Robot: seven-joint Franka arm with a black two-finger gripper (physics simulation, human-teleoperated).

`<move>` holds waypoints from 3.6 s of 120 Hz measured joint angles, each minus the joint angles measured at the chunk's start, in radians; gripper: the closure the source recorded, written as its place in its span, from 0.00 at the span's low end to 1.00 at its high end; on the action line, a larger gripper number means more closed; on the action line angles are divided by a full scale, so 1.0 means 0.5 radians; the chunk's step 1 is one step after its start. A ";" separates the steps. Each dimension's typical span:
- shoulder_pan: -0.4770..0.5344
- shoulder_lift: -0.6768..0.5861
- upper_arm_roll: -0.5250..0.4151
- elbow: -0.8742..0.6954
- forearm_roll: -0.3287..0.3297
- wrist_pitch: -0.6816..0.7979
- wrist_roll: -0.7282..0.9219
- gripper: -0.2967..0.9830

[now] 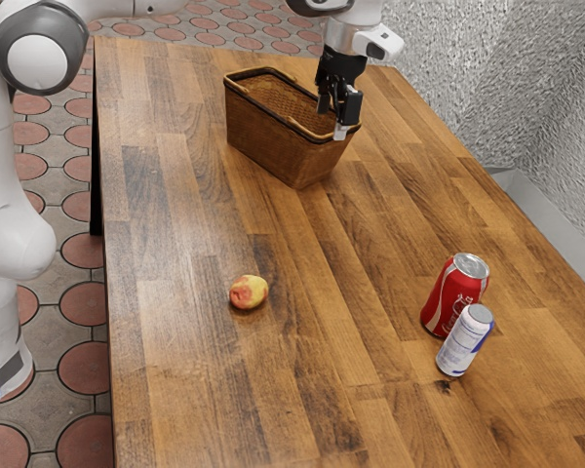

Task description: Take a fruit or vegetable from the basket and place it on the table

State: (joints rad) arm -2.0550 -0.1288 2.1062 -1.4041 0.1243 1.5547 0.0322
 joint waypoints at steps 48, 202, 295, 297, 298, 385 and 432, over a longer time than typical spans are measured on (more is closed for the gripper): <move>-0.046 -0.011 -0.006 0.012 0.051 -0.007 -0.005 0.23; 0.308 -1.081 0.001 0.765 0.763 0.019 -1.455 0.23; 0.017 -1.266 0.300 0.720 0.754 0.134 -1.838 0.23; 0.015 -1.268 0.301 0.720 0.752 0.136 -1.842 0.23; 0.014 -1.270 0.301 0.719 0.751 0.138 -1.844 0.23; -0.016 -1.366 0.322 0.632 0.702 0.155 -1.949 0.23; -0.025 -1.414 0.327 0.632 0.700 0.160 -1.971 0.23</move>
State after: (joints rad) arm -2.0678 -0.8359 2.2696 -1.0879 0.4744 1.6349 -0.9531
